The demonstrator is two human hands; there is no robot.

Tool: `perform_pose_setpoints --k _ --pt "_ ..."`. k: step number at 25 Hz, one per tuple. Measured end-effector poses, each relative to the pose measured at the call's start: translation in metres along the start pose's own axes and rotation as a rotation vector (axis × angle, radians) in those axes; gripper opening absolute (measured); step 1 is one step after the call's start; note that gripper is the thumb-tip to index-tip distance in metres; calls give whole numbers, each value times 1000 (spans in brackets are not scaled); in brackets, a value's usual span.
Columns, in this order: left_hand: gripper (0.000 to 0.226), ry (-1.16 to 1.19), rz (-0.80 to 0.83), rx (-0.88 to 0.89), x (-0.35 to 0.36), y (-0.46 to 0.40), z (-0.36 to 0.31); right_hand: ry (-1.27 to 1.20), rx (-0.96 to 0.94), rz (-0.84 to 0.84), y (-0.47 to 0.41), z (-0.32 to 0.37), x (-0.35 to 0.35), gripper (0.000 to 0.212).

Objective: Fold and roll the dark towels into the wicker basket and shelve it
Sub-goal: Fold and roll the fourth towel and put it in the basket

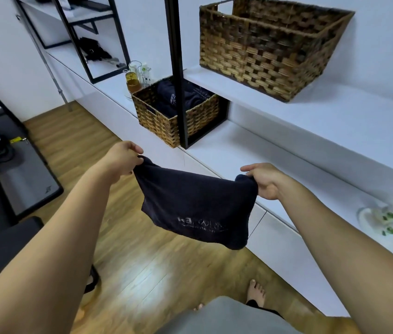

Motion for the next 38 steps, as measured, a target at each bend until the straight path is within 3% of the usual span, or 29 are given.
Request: perform_pose_setpoints --k 2,4,7,9,11,16,18,23,28,30,33,38 --pt "16 23 34 -4 5 -2 -1 114 52 16 8 -7 -6 32" --pt "19 33 73 0 10 -1 -4 425 78 52 14 -17 -12 42" --pt "20 37 93 17 19 -1 -8 835 83 66 24 -31 -18 33" --pt "19 28 99 39 23 1 -13 962 101 75 24 -38 -21 25" --pt "17 8 94 57 26 2 -17 907 90 67 21 -40 -23 21" --pt "21 -75 20 57 19 -3 -17 92 -159 -154 12 -9 -40 7" --pt "20 -122 26 45 16 -5 -17 -74 -174 -166 15 1 -47 11" --pt "19 -175 36 87 21 -3 -27 -30 -262 -175 30 20 -50 17" --pt "25 -22 4 64 27 1 -37 -93 -363 -233 42 32 -52 15" --pt "22 -1 58 67 32 3 -41 -112 -390 -245 46 35 -54 24" --pt "27 -76 108 126 34 7 -46 -63 -458 -315 47 39 -57 33" --pt "25 -269 1 299 28 8 -55 40 -493 -308 48 44 -60 38"
Point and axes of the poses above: each hand's wrist, its own y-axis away from the middle knuckle, its own x-axis out of the palm, z = x × y, the point moved 4 cm from there along -y, towards the middle knuckle, and after that the axes turned 7 degrees about -z, right-handed, at the moved point
